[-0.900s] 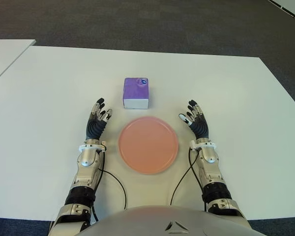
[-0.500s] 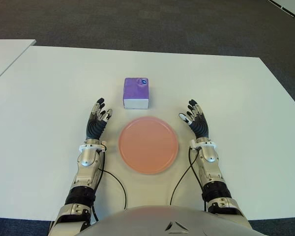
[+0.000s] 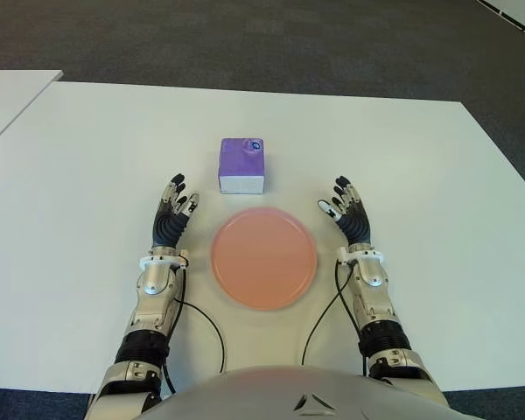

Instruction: Put the tissue paper into the plate.

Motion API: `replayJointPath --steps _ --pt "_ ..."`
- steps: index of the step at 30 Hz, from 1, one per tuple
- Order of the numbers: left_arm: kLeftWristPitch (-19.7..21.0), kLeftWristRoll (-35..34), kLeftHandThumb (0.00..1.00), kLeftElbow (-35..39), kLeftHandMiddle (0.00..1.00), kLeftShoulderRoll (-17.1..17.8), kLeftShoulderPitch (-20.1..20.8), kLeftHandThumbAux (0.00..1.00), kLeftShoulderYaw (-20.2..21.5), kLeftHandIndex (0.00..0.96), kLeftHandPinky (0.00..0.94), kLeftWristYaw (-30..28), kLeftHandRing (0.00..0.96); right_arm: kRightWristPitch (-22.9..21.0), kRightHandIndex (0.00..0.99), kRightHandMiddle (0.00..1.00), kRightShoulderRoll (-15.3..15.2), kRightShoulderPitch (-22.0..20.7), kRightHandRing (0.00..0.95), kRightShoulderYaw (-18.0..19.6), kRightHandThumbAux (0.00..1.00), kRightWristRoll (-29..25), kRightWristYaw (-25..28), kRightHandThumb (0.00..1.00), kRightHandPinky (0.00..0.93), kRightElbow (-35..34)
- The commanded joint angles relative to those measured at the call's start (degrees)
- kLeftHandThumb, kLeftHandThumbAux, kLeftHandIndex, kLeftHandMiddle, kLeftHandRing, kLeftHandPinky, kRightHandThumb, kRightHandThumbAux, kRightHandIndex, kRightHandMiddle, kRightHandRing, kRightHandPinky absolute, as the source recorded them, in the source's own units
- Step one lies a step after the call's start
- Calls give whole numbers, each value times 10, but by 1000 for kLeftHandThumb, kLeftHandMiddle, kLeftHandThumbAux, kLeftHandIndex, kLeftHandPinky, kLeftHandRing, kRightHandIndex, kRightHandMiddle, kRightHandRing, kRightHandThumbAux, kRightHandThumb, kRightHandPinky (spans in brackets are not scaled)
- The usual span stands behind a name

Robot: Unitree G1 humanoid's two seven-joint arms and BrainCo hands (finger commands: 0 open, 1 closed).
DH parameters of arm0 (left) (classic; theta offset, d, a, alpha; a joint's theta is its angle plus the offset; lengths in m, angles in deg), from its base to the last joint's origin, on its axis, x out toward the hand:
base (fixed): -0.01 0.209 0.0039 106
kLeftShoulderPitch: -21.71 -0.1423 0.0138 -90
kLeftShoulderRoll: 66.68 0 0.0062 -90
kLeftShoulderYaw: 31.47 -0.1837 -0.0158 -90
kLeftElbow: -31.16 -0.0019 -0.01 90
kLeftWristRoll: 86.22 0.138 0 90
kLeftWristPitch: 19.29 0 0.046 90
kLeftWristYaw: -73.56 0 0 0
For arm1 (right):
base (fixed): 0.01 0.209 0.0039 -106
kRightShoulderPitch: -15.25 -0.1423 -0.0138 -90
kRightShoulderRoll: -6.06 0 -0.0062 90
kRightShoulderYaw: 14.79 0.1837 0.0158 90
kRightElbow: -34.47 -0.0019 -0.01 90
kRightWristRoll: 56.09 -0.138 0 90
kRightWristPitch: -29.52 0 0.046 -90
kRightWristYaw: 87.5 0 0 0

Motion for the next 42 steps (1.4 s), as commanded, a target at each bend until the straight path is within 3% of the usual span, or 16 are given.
replayJointPath --steps 1,5,10,15,21,27,32,38,42 --pt "8 -14 0 -47 0 40 48 575 22 0 0 -16 0 -17 0 0 3 14 0 -2 670 1 -3 0 0 31" --pt "13 -7 0 -72 0 70 98 580 33 0 0 -7 0 -13 0 0 3 10 0 -2 669 1 -4 0 0 37" --pt "-1 58 25 -62 0 135 157 546 29 0 0 34 0 -6 0 0 1 3 0 -2 671 2 -3 0 0 49" --pt "-15 130 94 -55 0 193 204 493 11 0 0 66 0 0 0 0 1 -2 0 -2 675 2 -2 0 0 58" --pt "-42 205 138 -129 0 243 291 470 -36 0 0 92 0 5 0 0 2 -8 0 -3 668 4 -8 0 0 66" --pt "-43 273 175 -181 0 273 346 460 -89 0 0 123 0 4 0 0 2 -11 0 -4 655 6 -13 0 0 71" --pt "-12 338 167 -205 0 286 388 420 -143 0 0 144 0 2 0 0 4 -15 0 -4 643 7 -17 0 0 73" --pt "16 352 167 -221 0 282 416 363 -189 0 0 80 0 -4 0 0 6 -17 0 -7 627 11 -26 0 0 73" --pt "23 359 175 -230 0 278 429 346 -211 0 0 67 0 -3 0 0 6 -19 0 -8 617 13 -31 0 0 77"
